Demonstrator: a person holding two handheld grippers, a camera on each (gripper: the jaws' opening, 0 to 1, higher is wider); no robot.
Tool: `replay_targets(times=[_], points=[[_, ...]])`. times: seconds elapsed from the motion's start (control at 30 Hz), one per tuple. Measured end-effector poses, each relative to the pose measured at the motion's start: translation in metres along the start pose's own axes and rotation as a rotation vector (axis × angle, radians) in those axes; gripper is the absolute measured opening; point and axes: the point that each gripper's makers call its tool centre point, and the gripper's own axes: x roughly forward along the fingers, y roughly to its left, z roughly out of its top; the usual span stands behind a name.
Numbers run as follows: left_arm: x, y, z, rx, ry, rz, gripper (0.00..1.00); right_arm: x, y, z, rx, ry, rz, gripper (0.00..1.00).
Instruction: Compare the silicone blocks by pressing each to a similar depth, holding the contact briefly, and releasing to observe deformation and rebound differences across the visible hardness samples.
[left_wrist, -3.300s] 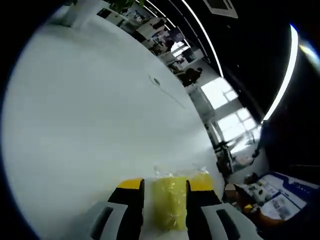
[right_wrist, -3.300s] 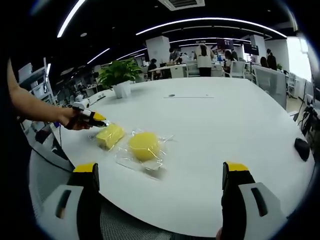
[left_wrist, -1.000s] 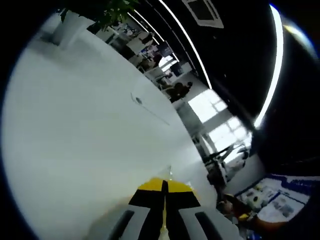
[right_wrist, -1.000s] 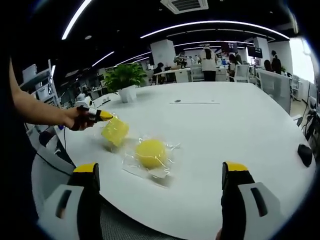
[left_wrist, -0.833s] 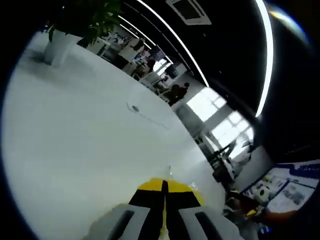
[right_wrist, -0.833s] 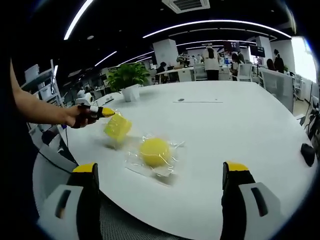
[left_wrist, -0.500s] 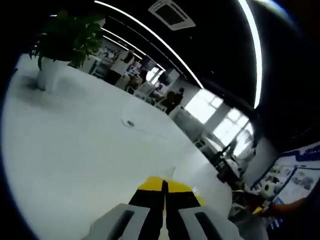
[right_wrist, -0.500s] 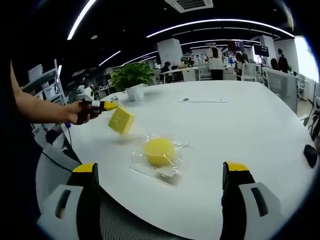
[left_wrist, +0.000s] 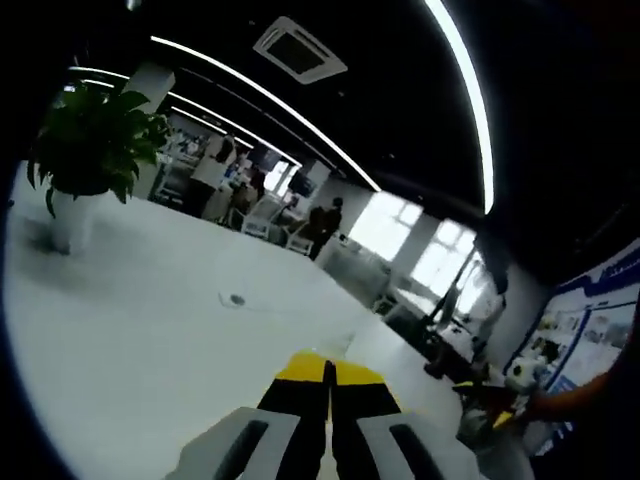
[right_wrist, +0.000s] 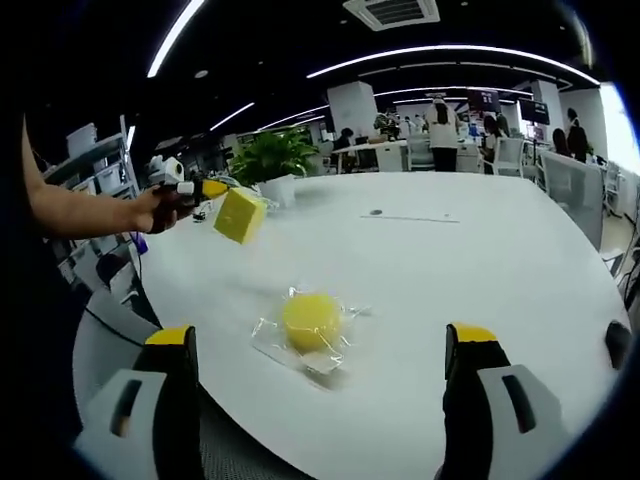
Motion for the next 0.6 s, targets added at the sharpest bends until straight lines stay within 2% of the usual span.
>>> replay_targets(times=[0.13,0.6], points=[[0.001,-0.015,0.009,0.052,0.012,-0.031,0.0,0.003,0.001,0.017,-0.015,-0.045,0.018,0.96],[0.003,-0.056,0.035,0.091,-0.024,-0.138,0.0,0.011,0.013,0.045,-0.069,-0.056,0.124,0.96]])
